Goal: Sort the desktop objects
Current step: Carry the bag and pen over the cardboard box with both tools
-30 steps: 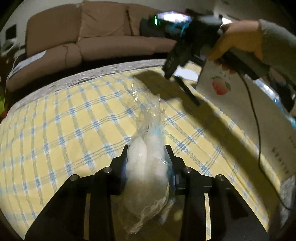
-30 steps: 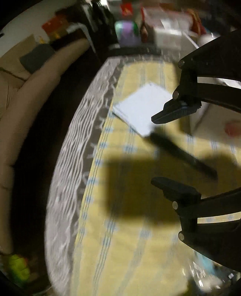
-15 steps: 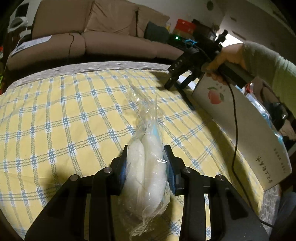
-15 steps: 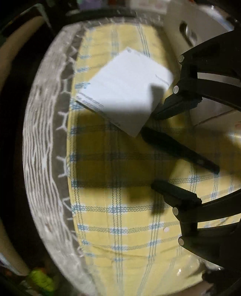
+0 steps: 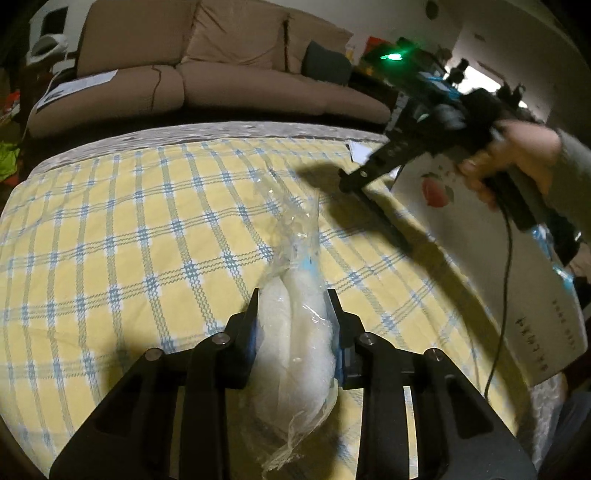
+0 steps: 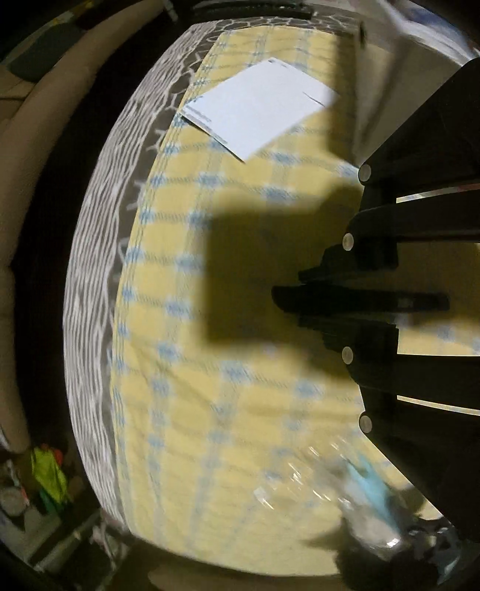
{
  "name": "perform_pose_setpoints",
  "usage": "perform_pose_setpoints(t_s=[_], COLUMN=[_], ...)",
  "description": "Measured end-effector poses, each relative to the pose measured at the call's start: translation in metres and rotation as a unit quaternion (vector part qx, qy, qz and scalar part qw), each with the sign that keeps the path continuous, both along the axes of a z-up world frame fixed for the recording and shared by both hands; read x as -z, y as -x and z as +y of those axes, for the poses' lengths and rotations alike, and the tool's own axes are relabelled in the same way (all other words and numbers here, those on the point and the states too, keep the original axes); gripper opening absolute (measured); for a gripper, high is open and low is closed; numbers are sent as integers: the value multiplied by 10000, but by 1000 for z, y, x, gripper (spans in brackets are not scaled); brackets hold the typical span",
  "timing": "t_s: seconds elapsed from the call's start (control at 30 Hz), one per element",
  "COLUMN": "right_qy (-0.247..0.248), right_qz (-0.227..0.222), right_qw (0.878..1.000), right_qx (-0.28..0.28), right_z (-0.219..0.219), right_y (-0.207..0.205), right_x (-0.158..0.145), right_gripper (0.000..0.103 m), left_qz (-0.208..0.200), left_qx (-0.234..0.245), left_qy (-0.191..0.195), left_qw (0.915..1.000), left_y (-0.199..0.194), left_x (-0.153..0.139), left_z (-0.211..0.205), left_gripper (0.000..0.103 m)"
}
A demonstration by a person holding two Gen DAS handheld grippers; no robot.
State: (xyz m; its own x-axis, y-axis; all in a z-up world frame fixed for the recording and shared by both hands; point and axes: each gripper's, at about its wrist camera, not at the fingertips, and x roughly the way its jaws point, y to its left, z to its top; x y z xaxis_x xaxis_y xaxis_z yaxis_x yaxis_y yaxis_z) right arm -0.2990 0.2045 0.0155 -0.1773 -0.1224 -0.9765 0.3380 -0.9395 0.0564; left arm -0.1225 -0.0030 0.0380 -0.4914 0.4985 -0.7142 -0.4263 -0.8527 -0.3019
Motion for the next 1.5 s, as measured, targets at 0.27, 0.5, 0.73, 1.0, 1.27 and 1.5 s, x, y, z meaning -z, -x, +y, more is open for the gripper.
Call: perform_pose_setpoints(t_s=[0.27,0.5,0.73,1.0,1.27,1.5], right_qy=[901,1443,1550,1729,2017,1935], right_qz=[313,792,1212,1188,1198,1127], right_qw=[9947,9863,9773,9643,9510,9549], right_qx=[-377,-136,778,1614,2015,1950], right_z=[-4,58,186,304,365,362], right_y=[-84,-151,-211,-274,-305,-310], right_x=[-66,-156,-206,-186,-165,-148], right_gripper=[16,16,16,16,16,16], left_qz=[68,235,144,-295,-659,-333], left_qx=[-89,322,897,1407,1615,2768], left_qy=[-428,-836,-1058,-1250,-913,190], left_qw=[9990,9957,9902,9817,9804,9602], left_y=[-36,-72,-77,-100,-135,-152], left_x=[-52,-114,-144,-143,-114,-103], left_z=[4,70,184,294,371,369], left_gripper=[28,28,28,28,28,28])
